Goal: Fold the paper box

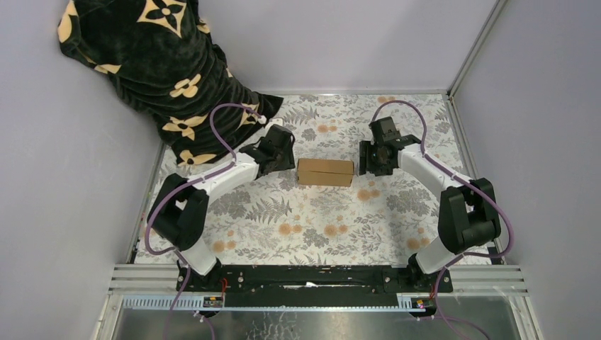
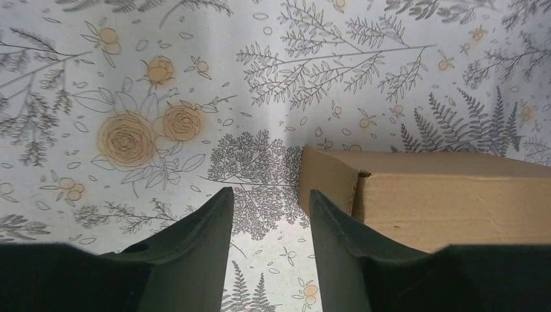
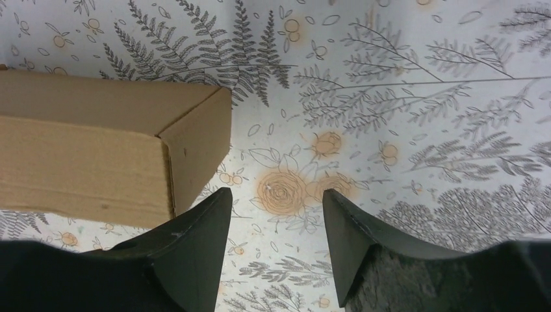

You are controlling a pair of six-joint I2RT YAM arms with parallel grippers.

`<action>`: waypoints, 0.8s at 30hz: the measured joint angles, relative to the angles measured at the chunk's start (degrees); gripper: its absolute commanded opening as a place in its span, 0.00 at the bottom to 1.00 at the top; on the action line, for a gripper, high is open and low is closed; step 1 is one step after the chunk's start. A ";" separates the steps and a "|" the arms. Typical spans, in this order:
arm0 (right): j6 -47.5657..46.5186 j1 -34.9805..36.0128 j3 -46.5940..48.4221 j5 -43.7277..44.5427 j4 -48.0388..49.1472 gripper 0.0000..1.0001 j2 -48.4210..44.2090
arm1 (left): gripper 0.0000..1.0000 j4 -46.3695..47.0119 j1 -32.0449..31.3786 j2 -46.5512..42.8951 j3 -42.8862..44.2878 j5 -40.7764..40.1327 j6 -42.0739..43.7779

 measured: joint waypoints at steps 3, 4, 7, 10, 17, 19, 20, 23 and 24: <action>0.20 -0.02 -0.09 -1.97 1.90 0.61 2.01 | 0.51 0.44 -0.02 1.68 0.00 1.53 -0.02; 0.28 -0.02 -0.11 -2.43 2.47 0.61 2.56 | 0.51 0.59 -0.02 2.14 0.00 1.88 -0.02; 0.57 -0.02 -0.11 -3.65 4.15 0.61 3.82 | 0.51 0.96 -0.02 3.26 0.00 2.78 -0.04; 0.66 -0.02 -0.07 -3.82 5.01 0.61 5.03 | 0.51 1.05 -0.02 4.02 0.00 3.19 -0.04; 0.74 -0.02 0.37 -4.90 5.70 0.61 6.95 | 0.50 1.40 -0.02 4.90 0.00 4.15 -0.04; 0.83 -0.02 0.72 -5.07 5.90 0.61 6.95 | 0.50 1.75 -0.02 5.09 0.00 4.28 -0.04; 0.83 -0.02 0.92 -5.03 6.10 0.61 6.95 | 0.50 1.90 -0.02 5.20 0.00 4.37 -0.04; 0.81 -0.07 1.03 -5.03 7.06 0.61 6.95 | 0.49 2.29 -0.02 5.40 0.00 4.57 -0.04; 0.79 -0.07 1.03 -5.03 7.48 0.61 6.95 | 0.49 2.58 -0.02 5.42 0.00 4.61 -0.04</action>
